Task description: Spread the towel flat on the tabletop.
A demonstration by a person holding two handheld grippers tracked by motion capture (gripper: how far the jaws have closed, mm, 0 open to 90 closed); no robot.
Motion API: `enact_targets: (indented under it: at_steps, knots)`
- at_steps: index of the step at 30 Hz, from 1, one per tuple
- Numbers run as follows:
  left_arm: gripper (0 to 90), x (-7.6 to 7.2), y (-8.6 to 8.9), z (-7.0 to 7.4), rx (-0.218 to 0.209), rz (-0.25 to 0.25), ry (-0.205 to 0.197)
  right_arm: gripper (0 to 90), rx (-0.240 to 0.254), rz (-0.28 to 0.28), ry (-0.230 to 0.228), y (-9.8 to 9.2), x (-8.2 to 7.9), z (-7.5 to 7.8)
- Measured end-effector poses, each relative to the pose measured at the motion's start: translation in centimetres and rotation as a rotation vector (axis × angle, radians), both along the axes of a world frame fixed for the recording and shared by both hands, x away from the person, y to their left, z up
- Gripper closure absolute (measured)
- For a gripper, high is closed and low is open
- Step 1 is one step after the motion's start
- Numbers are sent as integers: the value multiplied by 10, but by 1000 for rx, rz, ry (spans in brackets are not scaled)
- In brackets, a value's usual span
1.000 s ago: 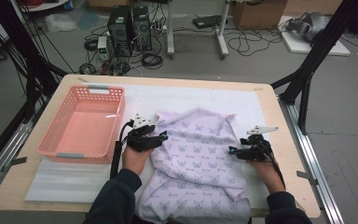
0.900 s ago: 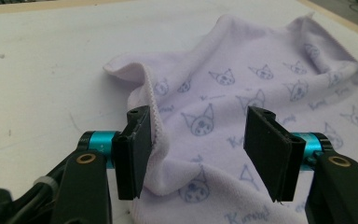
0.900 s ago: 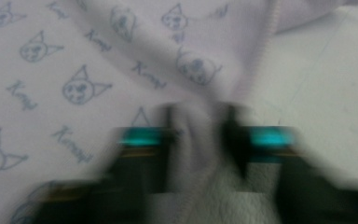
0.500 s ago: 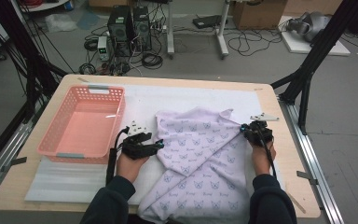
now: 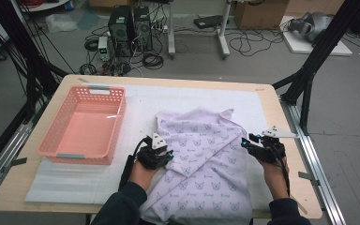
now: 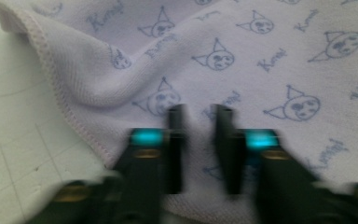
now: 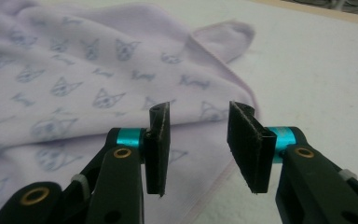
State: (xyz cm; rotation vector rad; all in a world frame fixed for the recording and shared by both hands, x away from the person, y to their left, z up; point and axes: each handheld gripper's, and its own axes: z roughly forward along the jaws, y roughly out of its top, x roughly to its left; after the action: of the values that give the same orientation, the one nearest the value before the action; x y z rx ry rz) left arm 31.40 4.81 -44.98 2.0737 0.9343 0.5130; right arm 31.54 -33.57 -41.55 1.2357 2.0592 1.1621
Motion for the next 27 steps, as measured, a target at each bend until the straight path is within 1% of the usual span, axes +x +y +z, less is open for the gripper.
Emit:
enact_targets:
  at_steps: [1, 2, 3, 4, 5, 6, 7, 8, 9, 10, 11, 13, 15, 16, 17, 18, 19, 20, 21, 22, 23, 24, 25, 26, 27]
  knots:
    - [870, 3, 0, 1, 14, 8, 4, 574, 1, 14, -3, 1, -3, 0]
    - [877, 5, 0, 3, 33, 32, -11, 574, 8, 35, -2, 2, -6, 0]
    - [878, 7, 2, 4, 39, 48, -27, 574, 4, 50, -1, 3, -7, 1]
    - [880, 12, 6, 7, 36, 78, -41, 571, 1, 61, 5, 4, -9, 1]
    - [880, 15, 11, 10, 34, 105, -60, 569, -11, 85, 10, 5, -10, 0]
    - [881, 18, 14, 12, 30, 128, -72, 559, -31, 91, 13, 7, -11, -1]
    - [882, 22, 19, 15, 25, 157, -83, 546, -40, 95, 22, 8, -11, -2]
    - [882, 25, 25, 17, 15, 196, -101, 528, -37, 109, 41, 10, -11, -4]
    - [881, 29, 31, 20, 6, 231, -105, 501, -27, 123, 61, 11, -10, -7]
    - [881, 32, 36, 21, -9, 267, -111, 496, -7, 131, 82, 13, -9, -11]
    - [882, 35, 40, 22, -27, 299, -112, 496, -1, 144, 99, 16, -9, -14]
    - [881, 38, 43, 23, -47, 328, -119, 484, -28, 163, 128, 26, -7, -22]
    - [879, 39, 45, 23, -76, 335, -117, 468, -89, 178, 161, 36, -4, -29]
    - [870, 40, 46, 22, -104, 324, -110, 489, -116, 181, 160, 41, -5, -32]
    - [825, 39, 46, 22, -134, 309, -104, 579, -133, 188, 146, 43, -5, -31]
    - [719, 38, 45, 21, -158, 292, -98, 766, -136, 204, 148, 44, -4, -29]
    - [636, 38, 45, 21, -170, 286, -95, 866, -174, 209, 134, 45, -5, -27]
    - [579, 36, 45, 22, -172, 276, -93, 877, -198, 210, 119, 45, -3, -28]
    - [538, 34, 44, 22, -180, 270, -92, 881, -204, 188, 112, 43, -1, -28]
    - [507, 31, 45, 23, -187, 264, -91, 883, -229, 143, 93, 41, 1, -28]
    - [492, 29, 45, 23, -193, 259, -88, 884, -238, 92, 76, 34, 6, -28]
    - [485, 27, 45, 23, -194, 247, -78, 883, -214, 64, 82, 29, 9, -28]
    - [472, 24, 45, 24, -195, 232, -69, 884, -197, 30, 75, 23, 12, -29]
    - [465, 22, 46, 25, -198, 220, -68, 883, -210, 1, 61, 19, 15, -30]
    - [460, 20, 46, 25, -200, 213, -64, 883, -213, -12, 63, 19, 16, -31]
